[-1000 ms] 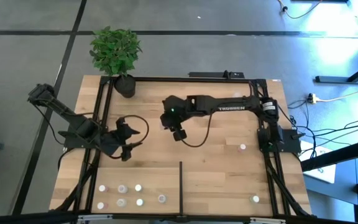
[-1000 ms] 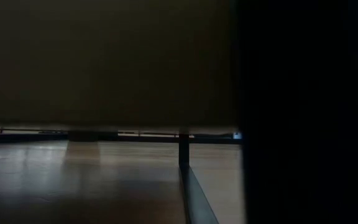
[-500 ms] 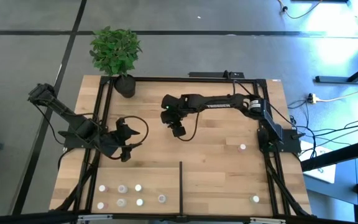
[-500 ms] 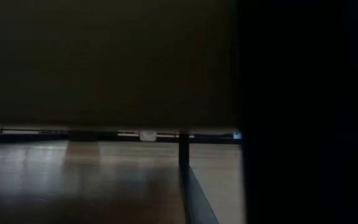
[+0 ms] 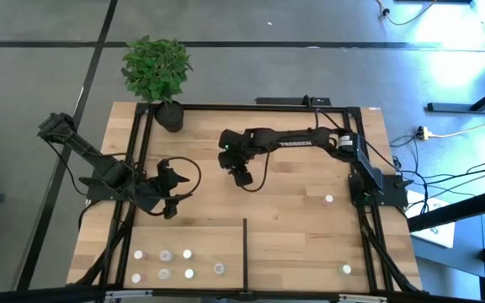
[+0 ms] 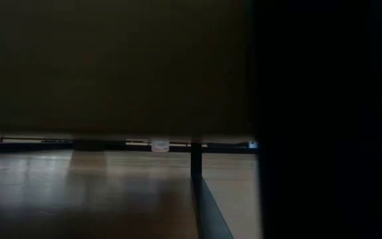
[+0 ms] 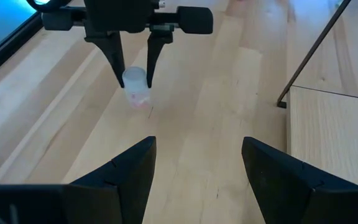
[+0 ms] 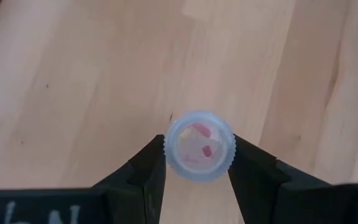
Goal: Pick and place medicine bottles onto shelf by color
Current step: Put the left transparent pill bottle on the shelf aligned with the other transparent pill bottle
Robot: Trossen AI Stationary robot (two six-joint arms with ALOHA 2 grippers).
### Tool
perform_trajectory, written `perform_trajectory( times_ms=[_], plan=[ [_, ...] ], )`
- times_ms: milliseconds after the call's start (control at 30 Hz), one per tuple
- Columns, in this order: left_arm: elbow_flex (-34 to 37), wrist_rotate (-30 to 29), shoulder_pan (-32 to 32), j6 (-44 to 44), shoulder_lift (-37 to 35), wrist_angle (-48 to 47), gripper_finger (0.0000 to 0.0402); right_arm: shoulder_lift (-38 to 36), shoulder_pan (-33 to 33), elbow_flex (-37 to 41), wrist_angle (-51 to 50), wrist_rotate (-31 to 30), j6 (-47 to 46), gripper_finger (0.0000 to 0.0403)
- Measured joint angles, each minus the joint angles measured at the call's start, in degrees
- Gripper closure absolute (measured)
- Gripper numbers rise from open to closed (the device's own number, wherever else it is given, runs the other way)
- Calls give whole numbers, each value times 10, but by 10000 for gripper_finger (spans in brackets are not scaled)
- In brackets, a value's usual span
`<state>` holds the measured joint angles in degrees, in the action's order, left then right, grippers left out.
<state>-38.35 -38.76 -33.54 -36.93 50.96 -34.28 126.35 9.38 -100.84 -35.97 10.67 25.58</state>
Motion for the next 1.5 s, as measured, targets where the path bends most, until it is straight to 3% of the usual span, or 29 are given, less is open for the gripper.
perform_trajectory(
  times_ms=[433, 933, 1200, 1500],
  plan=[
    [0, 0, 0, 0, 0, -1, 170, 18, -3, 0, 16, 1, 0, 245],
    [0, -9, 0, 0, 0, -2, 170, 18, -3, 0, 19, 0, 0, 170],
    [0, -10, 0, 0, 0, -2, 170, 17, -3, 0, 12, -12, 0, 163],
    [0, -10, 0, 0, 0, -2, 170, 13, -3, -84, -121, -12, 2, 163]
  ],
)
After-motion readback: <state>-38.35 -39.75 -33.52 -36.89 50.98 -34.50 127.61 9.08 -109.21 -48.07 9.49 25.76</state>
